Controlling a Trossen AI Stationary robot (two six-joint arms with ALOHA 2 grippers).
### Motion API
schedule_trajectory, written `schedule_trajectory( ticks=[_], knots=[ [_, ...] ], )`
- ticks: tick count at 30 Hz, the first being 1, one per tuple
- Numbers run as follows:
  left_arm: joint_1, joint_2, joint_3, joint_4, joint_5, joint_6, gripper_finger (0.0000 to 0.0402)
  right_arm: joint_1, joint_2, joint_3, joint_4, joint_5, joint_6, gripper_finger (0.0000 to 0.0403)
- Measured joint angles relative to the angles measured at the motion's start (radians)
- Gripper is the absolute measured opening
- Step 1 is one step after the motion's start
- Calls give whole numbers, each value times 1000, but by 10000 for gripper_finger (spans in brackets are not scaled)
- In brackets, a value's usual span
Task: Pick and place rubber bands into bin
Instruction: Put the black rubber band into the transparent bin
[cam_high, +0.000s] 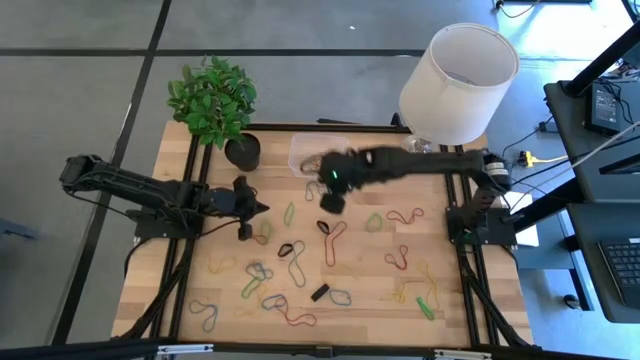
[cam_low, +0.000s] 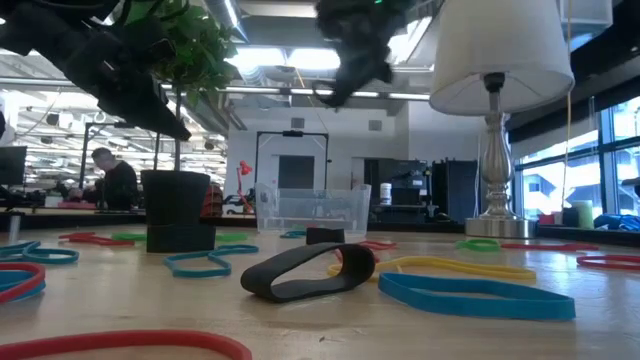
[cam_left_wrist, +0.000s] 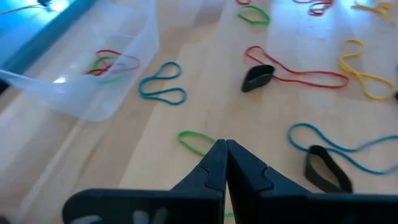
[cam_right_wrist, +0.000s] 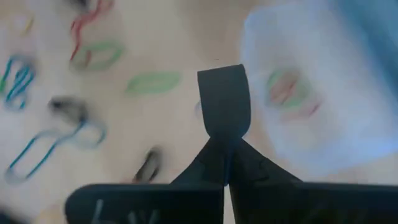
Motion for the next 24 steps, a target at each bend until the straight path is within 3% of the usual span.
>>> schedule_trajectory(
  ticks=[11, 16, 24],
  knots=[
    [57, 0, 0, 6, 0, -44, 2, -206, 351, 377, -162, -65, -317, 1],
    [58, 0, 0, 7, 0, -64, 3, -255, 474, 418, -250, -64, -401, 1],
    [58, 0, 0, 6, -9, -91, 3, -295, 554, 419, -354, -58, -413, 13]
  ],
)
